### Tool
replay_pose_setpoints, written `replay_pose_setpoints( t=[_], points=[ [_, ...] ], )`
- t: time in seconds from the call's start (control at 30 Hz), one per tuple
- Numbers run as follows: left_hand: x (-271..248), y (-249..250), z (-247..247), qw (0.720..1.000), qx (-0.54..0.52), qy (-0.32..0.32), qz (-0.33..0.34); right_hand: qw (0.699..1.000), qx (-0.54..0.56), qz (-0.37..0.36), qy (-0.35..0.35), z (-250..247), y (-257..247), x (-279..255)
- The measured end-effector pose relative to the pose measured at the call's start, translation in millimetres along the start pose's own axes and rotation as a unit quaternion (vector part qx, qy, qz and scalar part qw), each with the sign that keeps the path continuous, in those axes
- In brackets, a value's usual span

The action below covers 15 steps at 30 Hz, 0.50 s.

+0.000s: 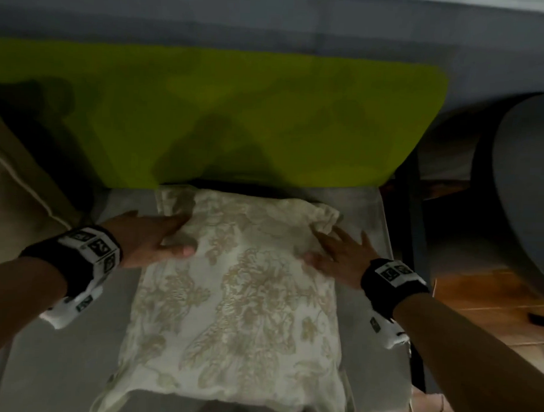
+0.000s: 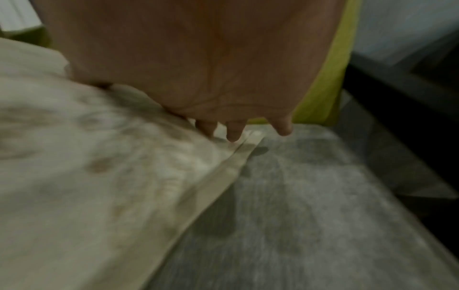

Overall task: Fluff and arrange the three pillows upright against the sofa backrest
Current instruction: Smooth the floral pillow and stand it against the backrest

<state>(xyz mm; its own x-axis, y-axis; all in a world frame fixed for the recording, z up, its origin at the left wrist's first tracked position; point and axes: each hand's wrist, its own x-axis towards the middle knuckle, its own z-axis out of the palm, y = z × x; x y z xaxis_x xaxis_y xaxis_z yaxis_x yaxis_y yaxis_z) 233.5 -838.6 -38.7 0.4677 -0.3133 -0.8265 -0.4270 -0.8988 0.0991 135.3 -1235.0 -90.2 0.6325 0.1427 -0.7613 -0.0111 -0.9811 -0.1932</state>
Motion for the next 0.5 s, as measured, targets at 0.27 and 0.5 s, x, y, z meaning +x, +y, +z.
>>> replay_pose_setpoints(
  t=[0.27, 0.5],
  points=[
    [21, 29, -2, 0.952, 0.052, 0.206, 0.218, 0.921, -0.066, -0.258, 0.285, -24, -47, 5],
    [23, -10, 61, 0.984, -0.071, 0.084, 0.139, 0.960, -0.047, -0.217, 0.172, 22, -50, 36]
  ],
)
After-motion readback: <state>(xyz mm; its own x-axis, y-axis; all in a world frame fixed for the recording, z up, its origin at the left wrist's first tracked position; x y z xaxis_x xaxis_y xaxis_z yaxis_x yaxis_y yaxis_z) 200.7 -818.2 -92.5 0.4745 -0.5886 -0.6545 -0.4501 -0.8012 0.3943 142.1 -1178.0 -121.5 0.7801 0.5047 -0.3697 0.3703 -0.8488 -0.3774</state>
